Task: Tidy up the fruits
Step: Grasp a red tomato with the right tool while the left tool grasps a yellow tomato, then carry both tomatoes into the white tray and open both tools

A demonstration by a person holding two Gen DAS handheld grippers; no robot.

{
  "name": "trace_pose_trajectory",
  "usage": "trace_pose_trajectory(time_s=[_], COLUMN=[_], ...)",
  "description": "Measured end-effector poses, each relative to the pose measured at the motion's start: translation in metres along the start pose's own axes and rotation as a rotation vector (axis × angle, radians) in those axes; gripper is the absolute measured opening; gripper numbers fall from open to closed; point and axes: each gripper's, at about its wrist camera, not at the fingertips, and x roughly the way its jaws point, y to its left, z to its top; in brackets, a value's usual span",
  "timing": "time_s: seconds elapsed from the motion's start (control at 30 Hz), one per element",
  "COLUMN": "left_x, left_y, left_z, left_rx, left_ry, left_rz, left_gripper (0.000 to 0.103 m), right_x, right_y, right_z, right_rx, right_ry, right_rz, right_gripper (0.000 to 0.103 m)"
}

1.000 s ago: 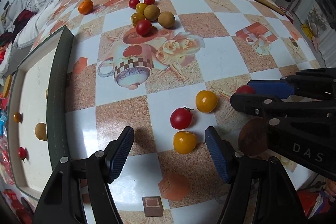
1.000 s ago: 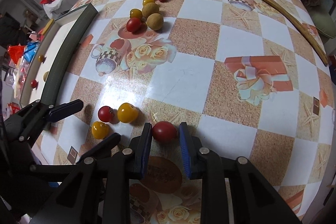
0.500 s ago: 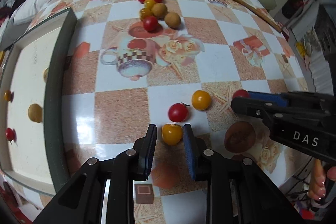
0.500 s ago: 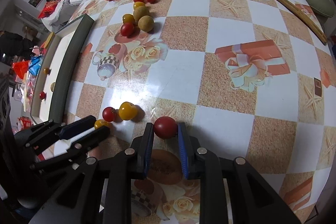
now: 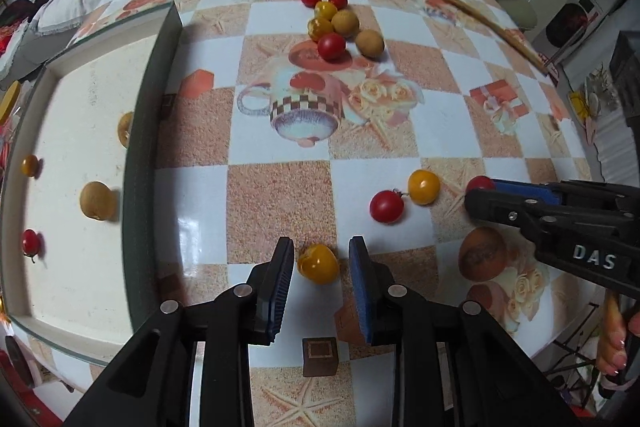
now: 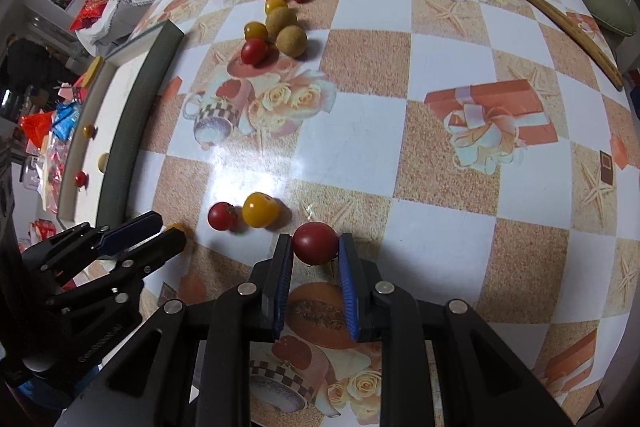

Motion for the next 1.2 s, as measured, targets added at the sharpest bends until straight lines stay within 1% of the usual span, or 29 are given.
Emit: trace_pose_trajectory(time_s=[0.03, 0.07, 0.1, 0.13, 0.27, 0.37, 0.4, 0.43, 0.47, 0.5, 0.53, 0.6, 0.73, 0.83, 1.03, 1.2], left_x=[0.005, 0.007, 0.007, 0.009, 0.014, 0.014, 0.014, 0.014, 0.013, 0.009, 0.008, 0.005, 0.002, -0.001, -0.015, -0.031], left_y=[0.000, 0.000, -0.001, -0.002, -0.011, -0.015, -0.015, -0.014, -0.010, -0.004, 0.003, 0.011, 0.018, 0.017, 0.020, 0.036], left_z=[-0.001, -0.003, -0.003, -0.003, -0.004, -0.006, -0.006, -0.005, -0.004, -0.003, -0.002, -0.004, -0.005, -0.006, -0.001, 0.003], left_rx=[0.000, -0.001, 0.004, 0.012, 0.054, 0.059, 0.056, 0.046, 0.025, 0.003, -0.031, -0.073, -0.090, -0.083, -0.086, -0.112], left_ry=[0.012, 0.000, -0.014, -0.005, -0.019, -0.031, -0.031, -0.028, -0.025, -0.022, -0.014, -0.010, -0.003, -0.001, -0.023, -0.061], left_rz=[0.009, 0.013, 0.014, 0.017, 0.060, 0.077, 0.075, 0.066, 0.051, 0.035, -0.001, -0.032, -0.040, -0.037, -0.048, -0.048], left_gripper=[0.029, 0.030, 0.033, 0.033, 0.034, 0.033, 0.033, 0.030, 0.024, 0.022, 0.022, 0.022, 0.022, 0.022, 0.022, 0.022], right_x=[0.002, 0.003, 0.005, 0.006, 0.007, 0.010, 0.010, 0.009, 0.009, 0.008, 0.007, 0.004, 0.001, -0.003, -0.015, -0.018], right_y=[0.000, 0.000, -0.001, -0.001, 0.001, 0.005, 0.006, 0.006, 0.005, 0.004, 0.003, 0.001, 0.002, 0.002, 0.011, 0.028], right_z=[-0.001, -0.001, -0.002, -0.002, 0.001, 0.005, 0.006, 0.007, 0.007, 0.007, 0.006, 0.005, 0.003, 0.004, 0.013, 0.023], right_rx=[0.000, 0.000, 0.001, 0.002, -0.010, -0.030, -0.034, -0.034, -0.026, -0.016, -0.005, 0.011, 0.018, 0.024, 0.003, -0.020], right_ry=[0.005, 0.007, 0.008, 0.009, 0.002, -0.001, 0.001, 0.003, 0.003, 0.002, -0.002, -0.010, -0.015, -0.023, -0.046, -0.054], right_rz=[-0.002, -0.005, -0.008, -0.011, -0.025, -0.046, -0.049, -0.050, -0.043, -0.036, -0.029, -0.017, -0.005, 0.000, 0.006, 0.019], right_gripper=[0.025, 0.025, 0.025, 0.025, 0.025, 0.025, 0.025, 0.025, 0.025, 0.025, 0.025, 0.025, 0.025, 0.025, 0.025, 0.025])
